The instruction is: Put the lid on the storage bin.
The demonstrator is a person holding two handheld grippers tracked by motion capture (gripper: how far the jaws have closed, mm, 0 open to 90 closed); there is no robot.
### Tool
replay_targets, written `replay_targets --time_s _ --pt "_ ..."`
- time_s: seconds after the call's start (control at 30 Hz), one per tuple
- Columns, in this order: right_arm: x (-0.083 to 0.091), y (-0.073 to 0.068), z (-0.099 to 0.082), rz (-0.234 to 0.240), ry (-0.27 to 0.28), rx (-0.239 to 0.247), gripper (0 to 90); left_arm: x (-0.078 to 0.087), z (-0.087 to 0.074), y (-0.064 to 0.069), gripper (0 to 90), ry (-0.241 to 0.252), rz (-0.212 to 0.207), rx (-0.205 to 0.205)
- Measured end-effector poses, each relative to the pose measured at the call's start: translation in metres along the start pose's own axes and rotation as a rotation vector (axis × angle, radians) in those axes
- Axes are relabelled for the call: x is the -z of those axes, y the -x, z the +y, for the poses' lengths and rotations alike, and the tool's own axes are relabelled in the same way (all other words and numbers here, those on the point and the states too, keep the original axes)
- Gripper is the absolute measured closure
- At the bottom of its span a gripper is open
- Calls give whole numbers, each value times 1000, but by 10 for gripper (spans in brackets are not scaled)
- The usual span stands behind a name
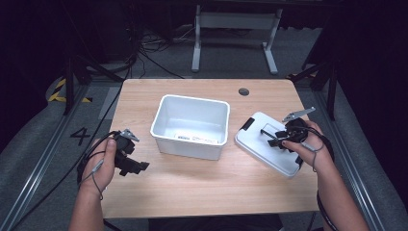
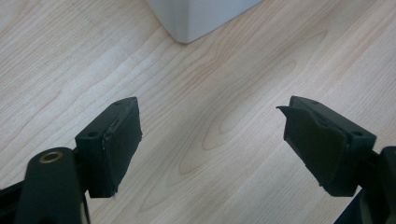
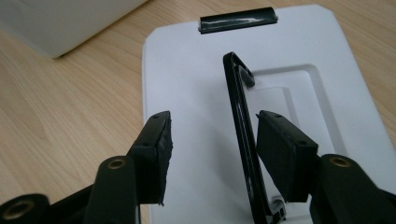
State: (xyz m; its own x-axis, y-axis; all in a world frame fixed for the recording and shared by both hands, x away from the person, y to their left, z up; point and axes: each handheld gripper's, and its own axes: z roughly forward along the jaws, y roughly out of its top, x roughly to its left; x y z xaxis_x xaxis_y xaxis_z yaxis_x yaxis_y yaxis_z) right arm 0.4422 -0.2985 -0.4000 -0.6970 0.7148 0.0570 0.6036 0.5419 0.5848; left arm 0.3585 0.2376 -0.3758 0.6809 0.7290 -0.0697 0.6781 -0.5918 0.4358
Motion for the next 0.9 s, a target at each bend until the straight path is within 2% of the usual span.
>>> replay_targets --time_s 0.27,0.4,0.53,0.6,0.73,0.9 --pt "-19 9 -7 -27 -53 -1 467 -2 0 -1 196 -12 3 -11" --pt "-24 13 -10 -37 -69 3 493 -3 0 0 197 -15 5 -4" --pt "-25 16 -12 -47 -98 26 605 -4 1 0 197 -19 4 -3" --pt "-23 16 -12 -49 -105 4 675 -4 1 0 198 -20 5 -4" --pt "-20 17 -11 -62 -93 18 779 -4 0 0 198 -20 7 -1" --pt "-17 19 -12 -102 -76 37 814 -4 0 0 198 -23 7 -3"
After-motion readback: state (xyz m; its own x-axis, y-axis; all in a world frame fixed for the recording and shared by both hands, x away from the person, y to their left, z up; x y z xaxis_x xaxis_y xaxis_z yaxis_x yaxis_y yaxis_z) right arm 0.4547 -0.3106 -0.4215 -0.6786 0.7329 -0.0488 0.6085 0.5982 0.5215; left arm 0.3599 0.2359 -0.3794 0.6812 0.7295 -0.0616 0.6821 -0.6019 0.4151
